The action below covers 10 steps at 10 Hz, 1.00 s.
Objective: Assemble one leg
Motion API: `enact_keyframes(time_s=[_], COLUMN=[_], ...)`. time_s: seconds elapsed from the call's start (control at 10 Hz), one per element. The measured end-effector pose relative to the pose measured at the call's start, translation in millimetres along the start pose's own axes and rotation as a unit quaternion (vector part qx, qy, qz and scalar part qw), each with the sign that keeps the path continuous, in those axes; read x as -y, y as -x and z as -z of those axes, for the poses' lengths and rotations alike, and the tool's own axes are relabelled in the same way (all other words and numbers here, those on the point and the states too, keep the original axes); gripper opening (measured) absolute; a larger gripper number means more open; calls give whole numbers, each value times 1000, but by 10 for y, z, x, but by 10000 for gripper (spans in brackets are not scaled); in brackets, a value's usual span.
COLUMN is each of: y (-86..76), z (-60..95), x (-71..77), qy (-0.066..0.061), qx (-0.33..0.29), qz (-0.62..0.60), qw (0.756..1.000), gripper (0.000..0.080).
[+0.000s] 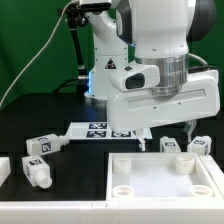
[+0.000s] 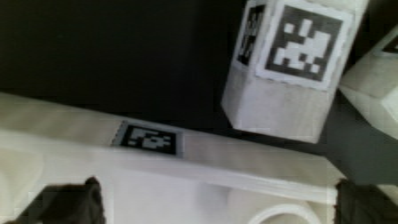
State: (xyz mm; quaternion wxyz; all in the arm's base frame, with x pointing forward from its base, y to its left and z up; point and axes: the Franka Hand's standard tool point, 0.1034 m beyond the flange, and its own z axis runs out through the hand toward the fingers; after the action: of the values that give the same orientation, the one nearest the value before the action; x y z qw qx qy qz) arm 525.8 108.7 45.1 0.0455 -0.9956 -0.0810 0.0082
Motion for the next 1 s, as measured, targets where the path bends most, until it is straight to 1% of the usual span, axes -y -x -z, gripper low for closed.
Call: enact_keyframes(time_s=[0.2, 0.3, 0.4, 0.5, 0.6, 0.7, 0.8, 0.9, 1.0], y=[1, 22, 54, 51, 37, 59, 119, 81, 134], z=[-1, 3, 0, 4, 5, -1, 3, 4, 8], x=[22, 26, 40, 26, 31, 33, 22, 18, 23], qy=[-5, -6, -4, -4, -5, -4, -4, -5, -3], qx=[1, 7, 19, 31, 27, 35, 79, 96, 138], qz=[-49, -106, -127, -123, -122, -120, -116, -115, -119], qw=[999, 994, 992, 992, 992, 992, 990, 989, 983], gripper=[649, 649, 649, 649, 649, 649, 649, 649, 649])
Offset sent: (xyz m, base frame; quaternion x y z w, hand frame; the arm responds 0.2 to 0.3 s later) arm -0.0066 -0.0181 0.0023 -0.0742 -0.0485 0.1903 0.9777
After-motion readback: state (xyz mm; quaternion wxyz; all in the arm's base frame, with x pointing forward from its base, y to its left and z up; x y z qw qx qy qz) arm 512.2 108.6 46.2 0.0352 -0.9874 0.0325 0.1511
